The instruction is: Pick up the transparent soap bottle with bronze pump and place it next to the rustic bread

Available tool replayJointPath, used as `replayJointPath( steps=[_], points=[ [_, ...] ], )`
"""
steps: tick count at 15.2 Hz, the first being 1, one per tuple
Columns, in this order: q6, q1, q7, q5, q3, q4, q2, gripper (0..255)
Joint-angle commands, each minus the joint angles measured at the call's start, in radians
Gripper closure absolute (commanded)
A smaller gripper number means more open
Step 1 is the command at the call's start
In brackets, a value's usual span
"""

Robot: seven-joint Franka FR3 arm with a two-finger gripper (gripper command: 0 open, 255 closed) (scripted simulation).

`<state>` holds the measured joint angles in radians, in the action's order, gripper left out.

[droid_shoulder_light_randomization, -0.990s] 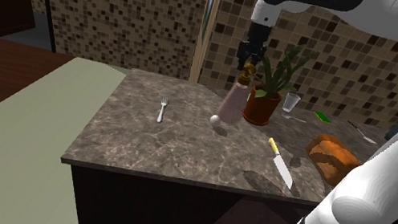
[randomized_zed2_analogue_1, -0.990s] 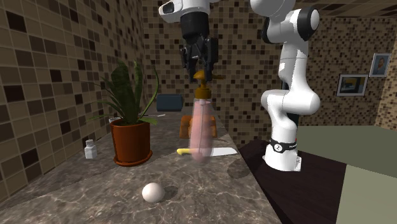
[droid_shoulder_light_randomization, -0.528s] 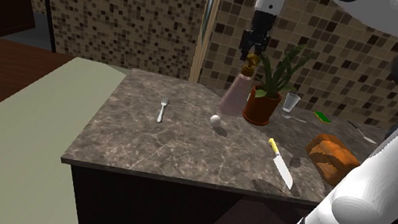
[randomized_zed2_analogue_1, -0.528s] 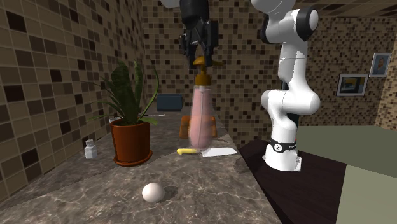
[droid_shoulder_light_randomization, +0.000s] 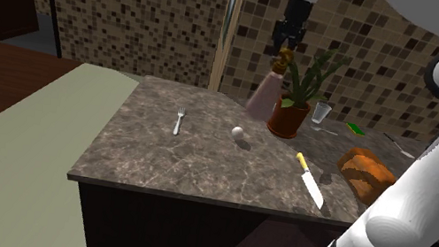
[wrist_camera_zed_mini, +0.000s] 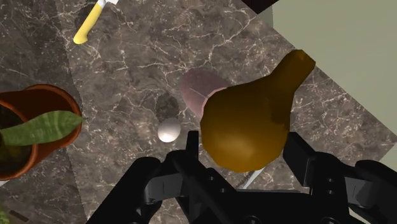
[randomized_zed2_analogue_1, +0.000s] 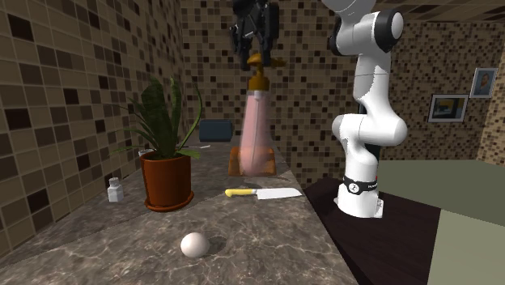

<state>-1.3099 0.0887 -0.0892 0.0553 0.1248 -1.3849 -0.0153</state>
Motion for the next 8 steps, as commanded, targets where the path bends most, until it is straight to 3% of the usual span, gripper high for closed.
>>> replayJointPath(
  steps=[1, 8],
  points=[
    [0.022, 0.014, -0.027, -0.005, 0.013, 0.000, 0.022, 255],
    [0.095, 0.073, -0.157, -0.040, 0.079, -0.038, 0.130, 255]
  ],
)
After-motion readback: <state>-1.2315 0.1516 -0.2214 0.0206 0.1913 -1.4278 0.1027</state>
